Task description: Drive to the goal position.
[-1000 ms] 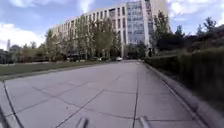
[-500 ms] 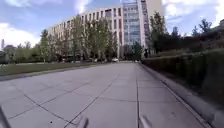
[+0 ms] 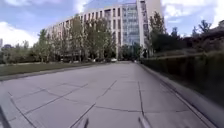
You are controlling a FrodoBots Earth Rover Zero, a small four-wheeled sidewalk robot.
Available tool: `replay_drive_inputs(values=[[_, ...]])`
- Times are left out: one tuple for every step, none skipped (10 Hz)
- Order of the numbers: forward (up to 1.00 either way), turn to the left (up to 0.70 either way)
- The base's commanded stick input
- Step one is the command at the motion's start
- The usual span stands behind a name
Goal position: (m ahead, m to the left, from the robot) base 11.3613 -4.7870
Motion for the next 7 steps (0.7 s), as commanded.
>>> replay_drive_inputs(values=[[0.70, 0.00], [0.70, 0.00], [0.70, 0.00], [0.70, 0.00], [0.70, 0.00], [0.70, -0.08], [0.70, -0.14]])
